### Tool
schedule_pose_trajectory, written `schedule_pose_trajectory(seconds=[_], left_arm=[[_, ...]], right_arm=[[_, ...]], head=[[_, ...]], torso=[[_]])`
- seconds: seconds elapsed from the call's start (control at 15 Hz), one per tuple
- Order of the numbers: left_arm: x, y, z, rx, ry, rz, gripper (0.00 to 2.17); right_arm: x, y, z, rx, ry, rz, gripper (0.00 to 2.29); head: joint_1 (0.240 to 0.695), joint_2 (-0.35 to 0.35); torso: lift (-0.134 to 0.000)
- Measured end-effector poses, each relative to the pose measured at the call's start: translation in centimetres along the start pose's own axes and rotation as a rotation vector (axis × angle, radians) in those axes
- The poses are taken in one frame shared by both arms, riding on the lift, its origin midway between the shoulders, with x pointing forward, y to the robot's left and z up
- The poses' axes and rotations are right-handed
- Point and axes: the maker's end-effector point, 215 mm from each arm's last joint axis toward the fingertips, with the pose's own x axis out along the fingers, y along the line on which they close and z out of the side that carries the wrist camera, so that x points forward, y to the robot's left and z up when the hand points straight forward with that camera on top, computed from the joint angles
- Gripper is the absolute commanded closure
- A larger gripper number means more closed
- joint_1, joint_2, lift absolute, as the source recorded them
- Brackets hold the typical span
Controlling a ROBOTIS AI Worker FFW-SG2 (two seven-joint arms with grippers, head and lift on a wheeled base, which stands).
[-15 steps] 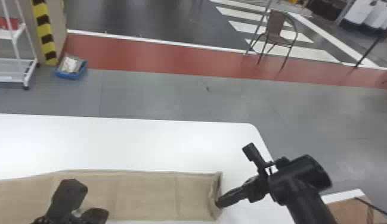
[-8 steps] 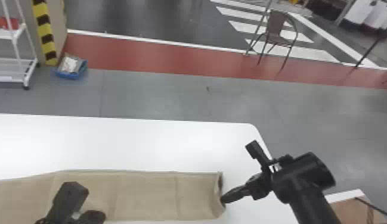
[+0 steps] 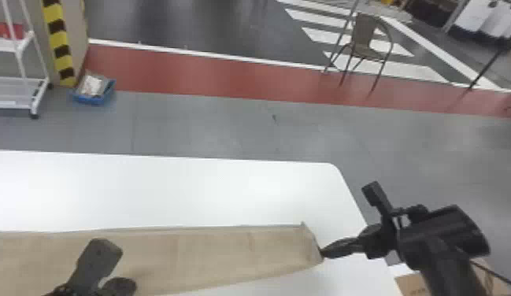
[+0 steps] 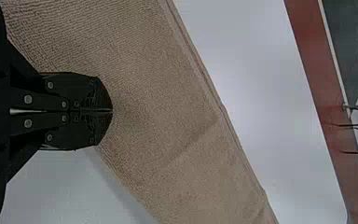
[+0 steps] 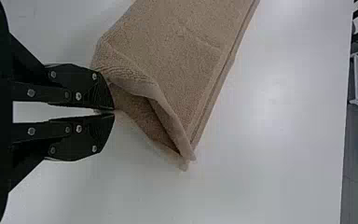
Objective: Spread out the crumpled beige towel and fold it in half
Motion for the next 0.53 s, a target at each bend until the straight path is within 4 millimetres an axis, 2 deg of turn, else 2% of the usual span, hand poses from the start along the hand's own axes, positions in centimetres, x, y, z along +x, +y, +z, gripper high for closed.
schedule_pose_trajectory(seconds=[0.13,0.2,0.27,0.33,0.47,0.53], left_arm=[[0.1,0.0,-0.1,0.007,0.008,0.005,1.33],[0.1,0.0,-0.1,0.011,0.012,0.008,1.33],[0.1,0.0,-0.2,0.012,0.016,0.009,1.33],[0.0,0.0,-0.2,0.011,0.018,0.009,1.33],[-0.1,0.1,-0.3,0.006,0.026,0.010,1.33],[-0.2,0.0,-0.4,0.003,0.030,0.009,1.33]], right_arm=[[-0.4,-0.5,-0.1,-0.013,-0.005,-0.007,0.77],[-0.5,-0.6,-0.2,-0.024,-0.004,-0.010,0.77],[-0.6,-0.8,-0.2,-0.032,-0.002,-0.016,0.52],[-0.9,-1.1,-0.3,-0.037,-0.002,-0.024,0.40],[-1.7,-1.8,-0.3,-0.040,-0.020,-0.035,0.43],[-2.1,-1.9,-0.2,-0.033,-0.038,-0.034,0.59]], head=[[0.695,-0.350],[0.695,-0.350],[0.695,-0.350],[0.695,-0.350],[0.695,-0.350],[0.695,-0.350]], torso=[[0.000],[0.000],[0.000],[0.000],[0.000],[0.000]])
